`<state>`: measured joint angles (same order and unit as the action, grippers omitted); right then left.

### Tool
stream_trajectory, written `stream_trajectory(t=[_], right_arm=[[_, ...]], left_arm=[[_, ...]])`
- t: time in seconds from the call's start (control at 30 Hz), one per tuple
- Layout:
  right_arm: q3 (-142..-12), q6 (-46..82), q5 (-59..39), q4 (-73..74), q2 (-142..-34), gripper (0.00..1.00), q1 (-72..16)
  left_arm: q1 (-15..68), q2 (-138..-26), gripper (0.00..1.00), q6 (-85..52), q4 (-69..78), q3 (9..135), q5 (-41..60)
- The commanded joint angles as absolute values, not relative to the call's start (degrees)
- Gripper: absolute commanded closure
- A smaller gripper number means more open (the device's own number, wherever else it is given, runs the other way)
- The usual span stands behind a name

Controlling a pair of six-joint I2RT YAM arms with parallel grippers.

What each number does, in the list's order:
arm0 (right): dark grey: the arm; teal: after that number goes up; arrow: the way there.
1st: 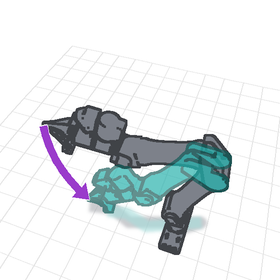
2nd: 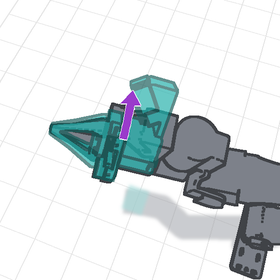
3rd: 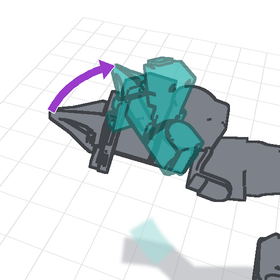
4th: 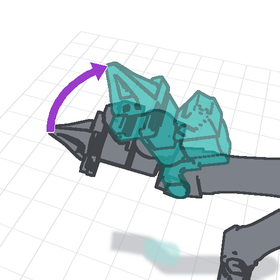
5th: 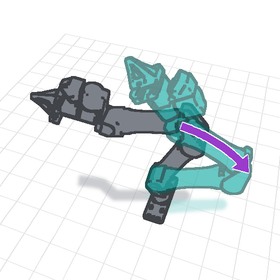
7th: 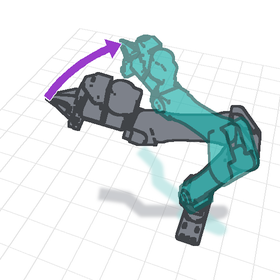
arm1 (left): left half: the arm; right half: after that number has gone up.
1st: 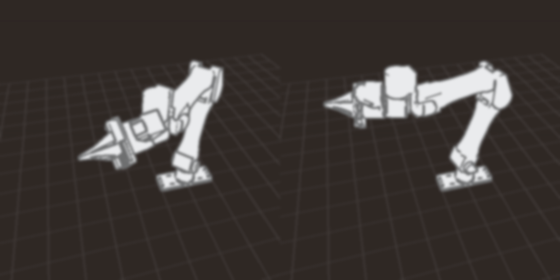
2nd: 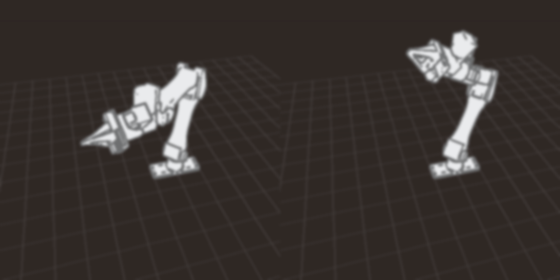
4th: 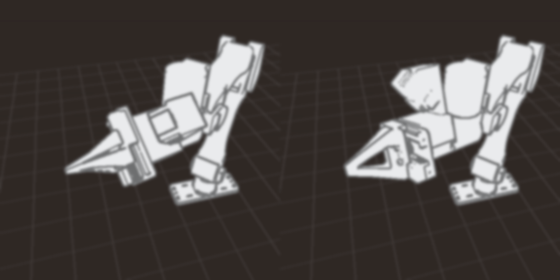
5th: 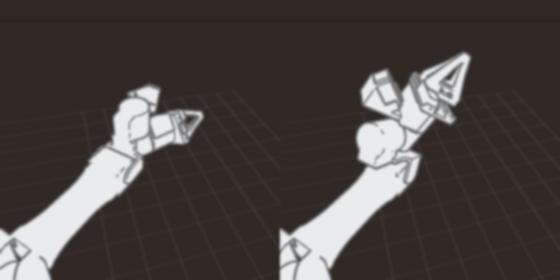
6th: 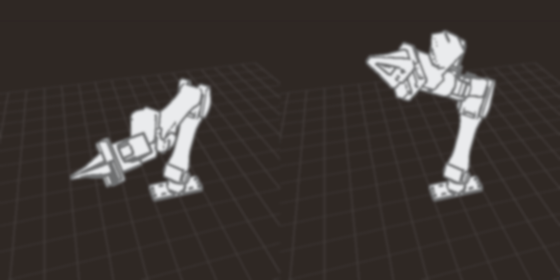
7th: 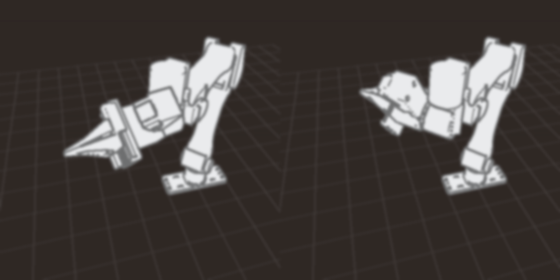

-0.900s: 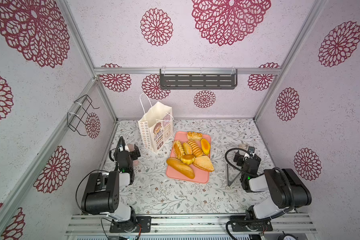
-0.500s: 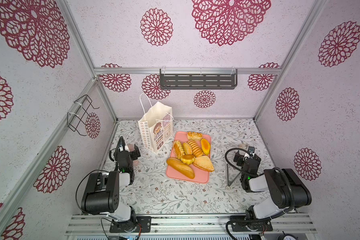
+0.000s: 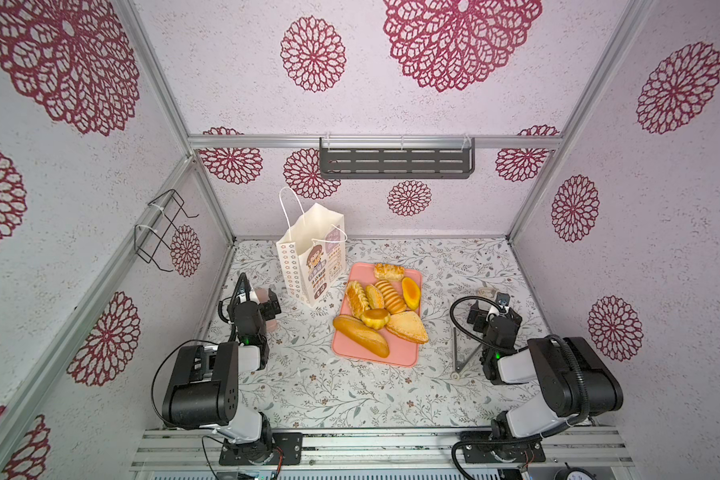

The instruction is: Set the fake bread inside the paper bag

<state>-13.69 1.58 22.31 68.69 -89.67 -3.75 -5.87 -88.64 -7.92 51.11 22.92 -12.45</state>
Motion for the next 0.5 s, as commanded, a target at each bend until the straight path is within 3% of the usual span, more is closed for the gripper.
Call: stream_trajectory(t=[0.0, 0.47], right_arm=[[-13.86, 2.37, 23.01, 70.92, -88.31, 0.01, -3.68], [-13.72, 2.18, 22.84, 71.07, -88.01, 0.01, -3.72]], left_arm=[[-5.73, -88.95, 0.03, -6.59, 50.72, 23.99, -11.81], [-7.38, -87.53, 0.03, -7.78, 49.98, 23.88, -9.86]])
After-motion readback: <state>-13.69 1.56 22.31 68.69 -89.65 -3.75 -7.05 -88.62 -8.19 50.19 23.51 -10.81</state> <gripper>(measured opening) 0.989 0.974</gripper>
